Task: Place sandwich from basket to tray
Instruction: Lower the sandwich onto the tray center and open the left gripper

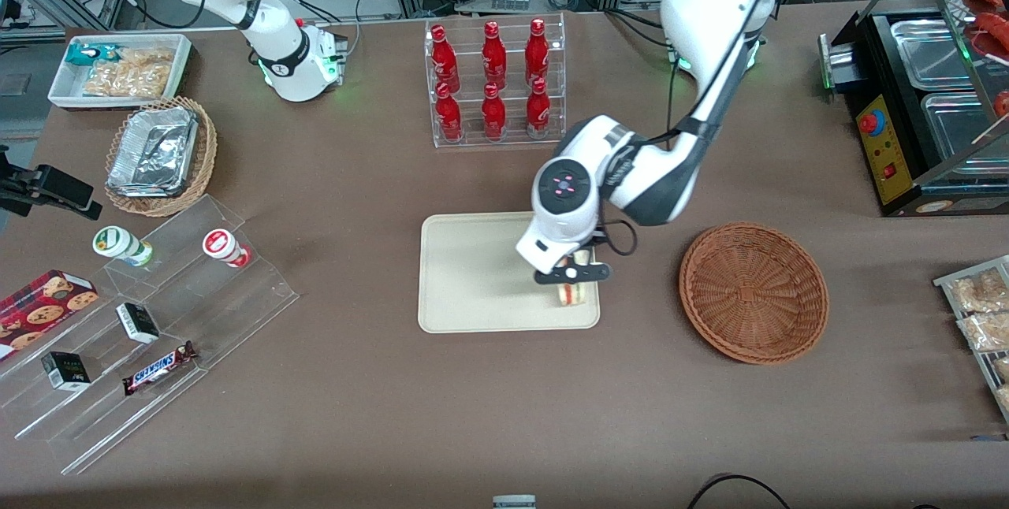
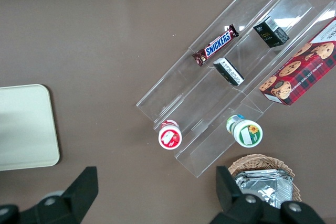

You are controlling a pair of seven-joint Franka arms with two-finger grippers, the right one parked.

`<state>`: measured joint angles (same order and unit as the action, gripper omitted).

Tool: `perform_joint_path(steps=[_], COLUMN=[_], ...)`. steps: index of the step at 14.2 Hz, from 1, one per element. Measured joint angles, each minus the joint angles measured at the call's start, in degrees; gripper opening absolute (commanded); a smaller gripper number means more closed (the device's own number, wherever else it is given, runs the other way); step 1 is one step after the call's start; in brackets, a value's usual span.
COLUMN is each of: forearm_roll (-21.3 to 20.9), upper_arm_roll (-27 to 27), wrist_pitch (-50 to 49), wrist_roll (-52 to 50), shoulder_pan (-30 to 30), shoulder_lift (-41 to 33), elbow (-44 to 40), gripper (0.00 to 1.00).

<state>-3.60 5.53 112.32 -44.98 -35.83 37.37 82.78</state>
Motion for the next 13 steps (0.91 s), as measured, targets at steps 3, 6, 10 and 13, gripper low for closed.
perform_joint_path(steps=[3, 6, 10, 13], forearm_roll=[0.1, 0.1, 0.8, 4.0], upper_arm_roll=[1.7, 2.4, 3.1, 3.9], wrist_pitch=[6.4, 8.5, 8.7, 9.0], wrist_roll=[-3.6, -4.0, -4.1, -4.1], shoulder_pan=[-1.4, -1.5, -2.1, -2.2], shoulder_lift=[3.3, 4.9, 6.1, 6.3], elbow=[-1.8, -2.3, -2.3, -2.3], gripper=[0.04, 0.04, 0.04, 0.07])
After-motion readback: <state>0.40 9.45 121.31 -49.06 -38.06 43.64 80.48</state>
